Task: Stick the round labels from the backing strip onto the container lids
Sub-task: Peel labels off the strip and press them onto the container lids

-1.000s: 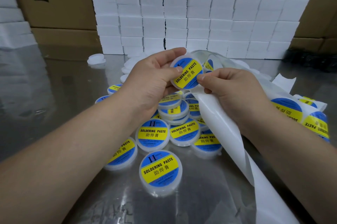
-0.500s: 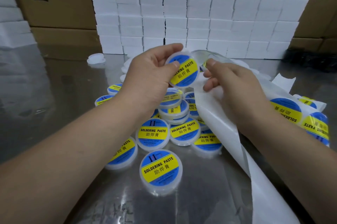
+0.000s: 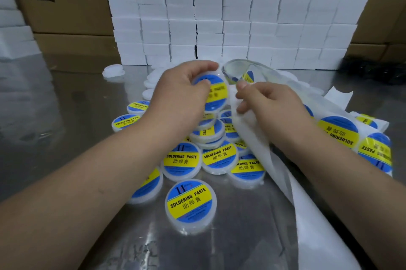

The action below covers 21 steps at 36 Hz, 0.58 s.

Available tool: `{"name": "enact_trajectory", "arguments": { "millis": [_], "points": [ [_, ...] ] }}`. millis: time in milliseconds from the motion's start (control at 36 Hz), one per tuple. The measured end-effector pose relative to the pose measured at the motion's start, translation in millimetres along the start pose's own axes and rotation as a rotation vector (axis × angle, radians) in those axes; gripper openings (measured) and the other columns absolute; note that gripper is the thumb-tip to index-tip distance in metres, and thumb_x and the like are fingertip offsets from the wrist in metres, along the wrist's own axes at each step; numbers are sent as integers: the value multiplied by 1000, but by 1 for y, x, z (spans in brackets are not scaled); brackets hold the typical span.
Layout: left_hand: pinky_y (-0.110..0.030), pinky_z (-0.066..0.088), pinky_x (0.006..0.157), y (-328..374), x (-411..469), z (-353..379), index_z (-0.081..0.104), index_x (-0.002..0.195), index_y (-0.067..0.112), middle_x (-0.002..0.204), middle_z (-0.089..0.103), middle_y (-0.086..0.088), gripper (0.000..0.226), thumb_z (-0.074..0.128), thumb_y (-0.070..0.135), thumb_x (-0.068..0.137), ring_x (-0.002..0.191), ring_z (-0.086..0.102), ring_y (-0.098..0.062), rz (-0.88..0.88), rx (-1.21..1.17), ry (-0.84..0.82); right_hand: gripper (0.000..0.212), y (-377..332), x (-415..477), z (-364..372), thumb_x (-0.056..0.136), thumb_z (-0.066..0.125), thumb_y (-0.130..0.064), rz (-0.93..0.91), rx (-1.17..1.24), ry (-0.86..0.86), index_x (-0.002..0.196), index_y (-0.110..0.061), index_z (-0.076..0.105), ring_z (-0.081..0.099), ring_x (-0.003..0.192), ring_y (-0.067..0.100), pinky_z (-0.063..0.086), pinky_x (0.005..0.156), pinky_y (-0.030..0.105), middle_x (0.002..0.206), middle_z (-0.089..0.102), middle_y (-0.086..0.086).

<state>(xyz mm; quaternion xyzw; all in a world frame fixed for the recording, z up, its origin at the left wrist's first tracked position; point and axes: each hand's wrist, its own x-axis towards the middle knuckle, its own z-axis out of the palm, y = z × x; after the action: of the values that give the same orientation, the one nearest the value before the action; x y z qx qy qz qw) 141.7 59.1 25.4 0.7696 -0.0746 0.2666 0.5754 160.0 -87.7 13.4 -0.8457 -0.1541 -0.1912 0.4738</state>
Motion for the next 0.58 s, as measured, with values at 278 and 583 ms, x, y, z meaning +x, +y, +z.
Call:
{"name": "enact_trajectory", "arguments": {
  "millis": [278, 583],
  "points": [
    [-10, 25, 30, -19, 12, -6, 63, 107, 28, 83, 59, 5, 37, 40, 5, 91, 30, 41, -1, -141, 317, -17, 37, 13, 21, -16, 89, 47, -41, 312, -195, -74, 68, -12, 56, 47, 61, 16, 35, 57, 27, 62, 51, 3],
    [-34, 46, 64, -25, 18, -12, 66, 99, 7, 92, 66, -13, 31, 39, 23, 94, 69, 52, -24, -180, 478, -33, 59, 32, 38, -41, 87, 45, -34, 389, -616, 161, 138, -9, 33, 31, 130, 39, 25, 105, 46, 149, 23, 9]
  ]
}}
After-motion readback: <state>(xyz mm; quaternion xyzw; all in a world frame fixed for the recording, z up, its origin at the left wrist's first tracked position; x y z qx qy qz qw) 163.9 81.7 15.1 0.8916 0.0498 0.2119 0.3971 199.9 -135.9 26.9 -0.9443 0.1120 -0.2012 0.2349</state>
